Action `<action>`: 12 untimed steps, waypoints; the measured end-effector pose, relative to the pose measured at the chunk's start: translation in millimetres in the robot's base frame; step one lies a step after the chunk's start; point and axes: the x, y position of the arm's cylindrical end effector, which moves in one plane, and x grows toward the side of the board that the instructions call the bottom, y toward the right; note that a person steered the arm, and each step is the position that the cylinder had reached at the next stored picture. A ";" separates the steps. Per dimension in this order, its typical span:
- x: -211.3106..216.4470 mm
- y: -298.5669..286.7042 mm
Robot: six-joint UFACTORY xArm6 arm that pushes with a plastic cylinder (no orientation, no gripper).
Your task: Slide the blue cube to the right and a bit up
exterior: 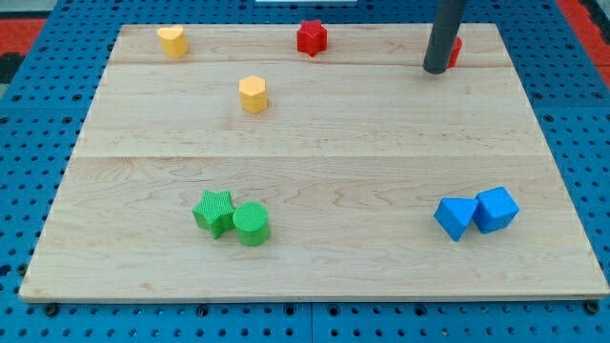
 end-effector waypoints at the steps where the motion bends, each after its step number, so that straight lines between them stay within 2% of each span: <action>1: 8.5 23.2; 2: -20.6 39.8; 3: -58.2 20.5; 4: -42.7 64.2; 5: -33.0 73.7; 12: -29.6 78.1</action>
